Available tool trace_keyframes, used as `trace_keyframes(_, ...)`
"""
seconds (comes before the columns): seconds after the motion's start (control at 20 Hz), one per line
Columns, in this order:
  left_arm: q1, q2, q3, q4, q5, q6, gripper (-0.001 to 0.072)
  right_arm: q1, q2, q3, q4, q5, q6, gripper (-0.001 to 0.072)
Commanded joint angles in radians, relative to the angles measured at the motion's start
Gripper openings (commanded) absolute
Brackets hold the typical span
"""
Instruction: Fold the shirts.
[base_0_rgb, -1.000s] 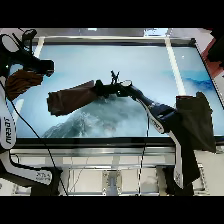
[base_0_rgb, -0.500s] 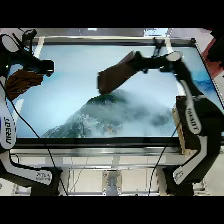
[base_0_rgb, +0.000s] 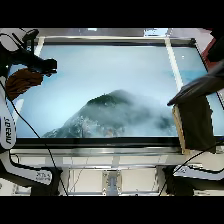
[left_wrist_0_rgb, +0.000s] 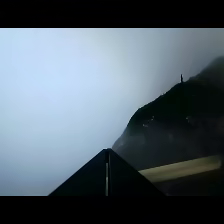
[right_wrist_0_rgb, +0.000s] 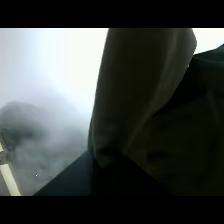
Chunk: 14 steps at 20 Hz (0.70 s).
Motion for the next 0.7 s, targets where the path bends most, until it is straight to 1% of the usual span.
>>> trace_keyframes(0.0, 0.0, 0.0, 0.001, -0.035, -0.007, 0.0, 0.0011, -0.184, 0.108, 0.0, -0.049, 0.174, -0.044, 0.0027)
trace_keyframes(0.2, -0.002, 0.0, 0.001, -0.063, -0.018, 0.001, 0.0011, -0.222, 0.174, 0.0, -0.154, 0.19, -0.071, 0.0025)
trace_keyframes(0.4, -0.005, 0.0, 0.001, -0.074, -0.029, 0.004, 0.0011, -0.217, 0.205, -0.039, -0.19, 0.19, -0.076, 0.0025)
trace_keyframes(0.5, -0.005, 0.0, 0.001, -0.074, -0.029, 0.004, 0.0011, -0.217, 0.236, -0.101, -0.237, 0.191, -0.084, 0.0025)
trace_keyframes(0.65, -0.005, 0.0, 0.001, -0.075, -0.029, 0.003, 0.0011, -0.217, 0.271, -0.238, -0.248, 0.191, -0.111, 0.0028)
